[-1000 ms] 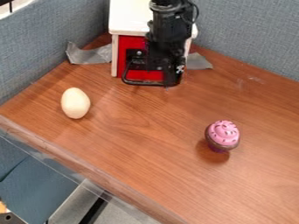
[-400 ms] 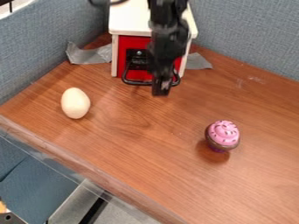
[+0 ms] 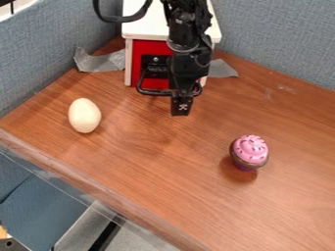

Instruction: Open the drawer

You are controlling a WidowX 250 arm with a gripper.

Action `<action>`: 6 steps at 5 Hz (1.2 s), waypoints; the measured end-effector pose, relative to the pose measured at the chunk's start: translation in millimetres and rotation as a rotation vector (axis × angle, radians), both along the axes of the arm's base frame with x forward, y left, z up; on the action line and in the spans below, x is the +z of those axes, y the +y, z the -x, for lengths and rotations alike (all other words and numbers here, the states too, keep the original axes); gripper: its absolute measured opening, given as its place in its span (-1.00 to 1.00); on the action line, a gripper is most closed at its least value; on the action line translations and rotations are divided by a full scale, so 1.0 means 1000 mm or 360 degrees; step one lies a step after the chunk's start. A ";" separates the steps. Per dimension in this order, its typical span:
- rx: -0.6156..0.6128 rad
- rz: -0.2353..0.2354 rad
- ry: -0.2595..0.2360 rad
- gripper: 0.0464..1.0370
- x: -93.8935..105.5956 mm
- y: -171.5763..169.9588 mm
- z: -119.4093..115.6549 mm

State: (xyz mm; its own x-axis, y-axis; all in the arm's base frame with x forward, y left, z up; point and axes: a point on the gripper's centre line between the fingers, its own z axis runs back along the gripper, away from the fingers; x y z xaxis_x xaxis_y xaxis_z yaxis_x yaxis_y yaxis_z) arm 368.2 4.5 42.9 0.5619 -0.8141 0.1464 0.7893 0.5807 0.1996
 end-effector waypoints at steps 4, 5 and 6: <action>0.0013 0.0009 0.0029 0.24 -0.016 0.006 -0.001; 0.0005 0.0006 0.0029 -0.38 -0.016 0.008 -0.001; -0.0004 0.0035 0.0043 -0.75 -0.015 0.007 -0.001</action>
